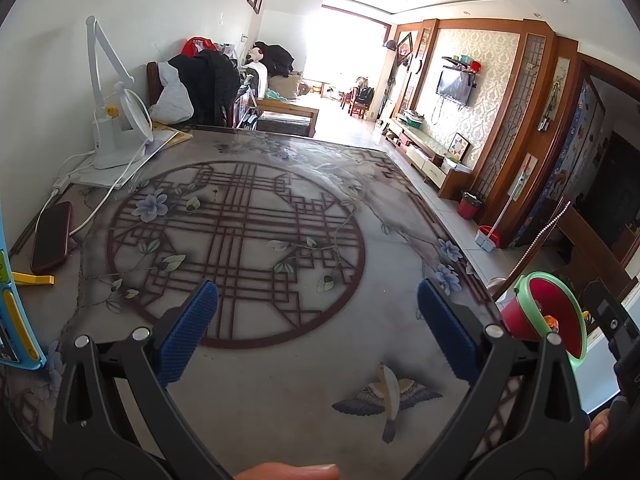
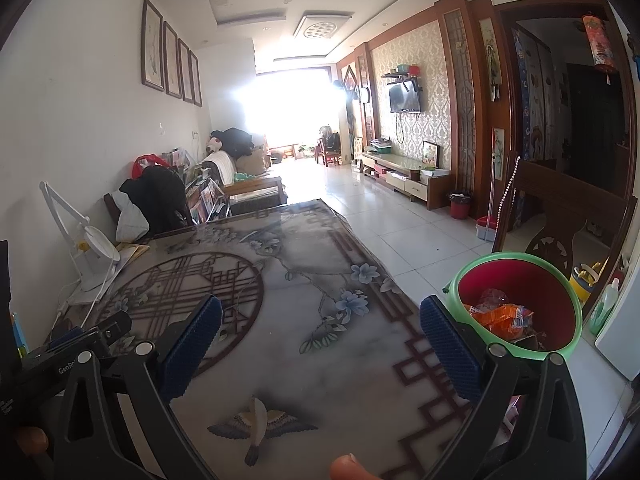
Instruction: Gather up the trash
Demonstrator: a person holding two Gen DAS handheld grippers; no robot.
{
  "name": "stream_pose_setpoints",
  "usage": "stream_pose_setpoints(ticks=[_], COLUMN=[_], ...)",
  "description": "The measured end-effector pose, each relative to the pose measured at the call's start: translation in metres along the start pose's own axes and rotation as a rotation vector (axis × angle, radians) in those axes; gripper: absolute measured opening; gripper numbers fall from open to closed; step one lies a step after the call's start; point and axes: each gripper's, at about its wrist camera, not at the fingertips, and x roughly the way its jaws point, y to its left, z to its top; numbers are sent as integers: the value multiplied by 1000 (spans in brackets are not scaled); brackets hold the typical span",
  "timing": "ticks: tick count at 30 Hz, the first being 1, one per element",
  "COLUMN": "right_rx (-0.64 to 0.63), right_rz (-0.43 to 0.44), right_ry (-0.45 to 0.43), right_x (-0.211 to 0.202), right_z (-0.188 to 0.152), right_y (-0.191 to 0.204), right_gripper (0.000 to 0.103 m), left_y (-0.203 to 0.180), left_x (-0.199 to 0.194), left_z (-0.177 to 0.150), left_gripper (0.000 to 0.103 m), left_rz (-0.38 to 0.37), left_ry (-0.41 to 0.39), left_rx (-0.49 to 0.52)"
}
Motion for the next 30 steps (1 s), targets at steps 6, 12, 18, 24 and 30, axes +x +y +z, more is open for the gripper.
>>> stream_pose_setpoints(ticks=[6,12,18,24,30], right_rx=[-2,-3,-5,-16,-89], right_rz=[-1,-1,0,9,27], right_ry=[7,16,19,55,139], right_x=[2,5,6,18,73], right_z=[-1,-2,-4,-14,-27], right_y=[-2,-5,-5,-4,11], right_gripper=[96,96,96,96,96], left_y=[-2,0,0,6,30], left_x=[1,2,3,14,25], left_z=[-1,0,-1,-5,-9], left_gripper=[98,98,98,98,98], left_rz=[-1,-8,-10,30,109], left_ry=[3,12,16,37,88], left_rx=[8,2,-1,-7,-107])
